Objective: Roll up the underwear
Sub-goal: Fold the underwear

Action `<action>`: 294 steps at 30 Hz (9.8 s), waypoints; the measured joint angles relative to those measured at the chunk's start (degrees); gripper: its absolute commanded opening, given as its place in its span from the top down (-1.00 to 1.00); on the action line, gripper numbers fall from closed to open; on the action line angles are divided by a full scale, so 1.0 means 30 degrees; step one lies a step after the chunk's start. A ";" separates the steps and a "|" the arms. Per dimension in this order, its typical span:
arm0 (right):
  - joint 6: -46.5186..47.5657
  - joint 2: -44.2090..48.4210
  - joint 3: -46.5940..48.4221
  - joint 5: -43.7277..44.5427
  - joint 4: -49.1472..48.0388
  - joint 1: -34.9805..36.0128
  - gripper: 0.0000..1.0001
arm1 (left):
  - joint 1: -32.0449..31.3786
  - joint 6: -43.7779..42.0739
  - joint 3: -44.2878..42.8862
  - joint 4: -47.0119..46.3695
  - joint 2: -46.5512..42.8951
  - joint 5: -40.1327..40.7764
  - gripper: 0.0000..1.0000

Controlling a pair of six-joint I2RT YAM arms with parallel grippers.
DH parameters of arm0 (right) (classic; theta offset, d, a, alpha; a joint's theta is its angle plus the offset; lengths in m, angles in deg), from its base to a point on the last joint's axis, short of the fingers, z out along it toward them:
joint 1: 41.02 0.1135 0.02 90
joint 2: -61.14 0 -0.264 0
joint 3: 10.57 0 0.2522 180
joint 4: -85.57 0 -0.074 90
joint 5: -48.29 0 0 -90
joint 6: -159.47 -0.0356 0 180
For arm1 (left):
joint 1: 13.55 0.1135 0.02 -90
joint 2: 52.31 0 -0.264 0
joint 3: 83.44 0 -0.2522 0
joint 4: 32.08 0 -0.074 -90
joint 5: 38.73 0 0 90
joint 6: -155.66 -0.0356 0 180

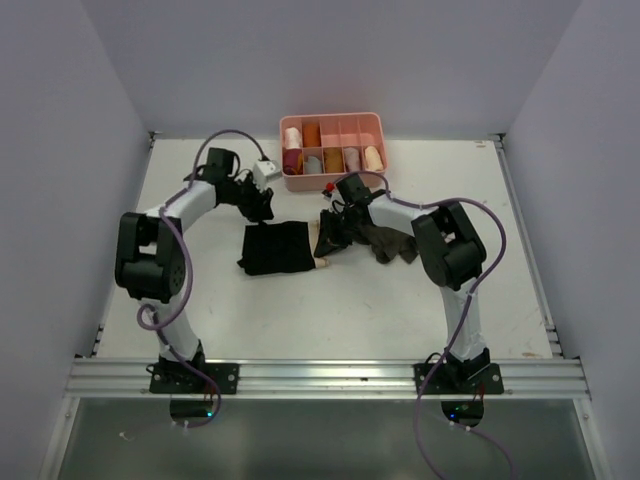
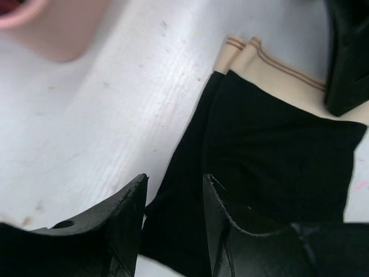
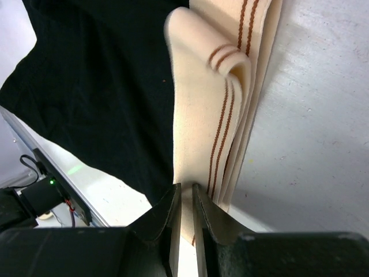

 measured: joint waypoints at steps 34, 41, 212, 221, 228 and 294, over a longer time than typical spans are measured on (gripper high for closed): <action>-0.0044 0.1217 -0.1224 -0.0423 -0.0911 -0.0015 0.45 | 0.4714 -0.0481 0.0940 0.9114 -0.0605 -0.7446 0.05; -0.0051 0.2361 0.0780 -0.1129 -0.0386 0.0007 0.35 | 0.5493 0.0051 0.0546 0.8626 -0.0379 -0.5515 -0.06; -0.6353 -0.2878 0.0561 -0.2623 -1.0477 -0.0780 -0.18 | 0.5916 1.4287 0.1953 -0.4350 0.4503 -1.1315 -0.06; -0.3679 -0.0627 0.1224 -0.2798 -0.7519 -0.1027 -0.54 | 0.6120 1.0193 -0.0692 0.0423 0.4080 -1.1307 -0.09; -0.2616 0.2127 0.1042 -0.3599 -0.6623 -0.1144 -0.56 | 0.6280 0.6135 -0.1188 0.3621 0.1239 -1.1315 -0.11; 3.0301 0.6521 -0.8102 0.3213 -0.4204 0.6513 -0.09 | 0.4299 -2.5223 1.1905 0.5195 -0.8845 -0.1654 0.10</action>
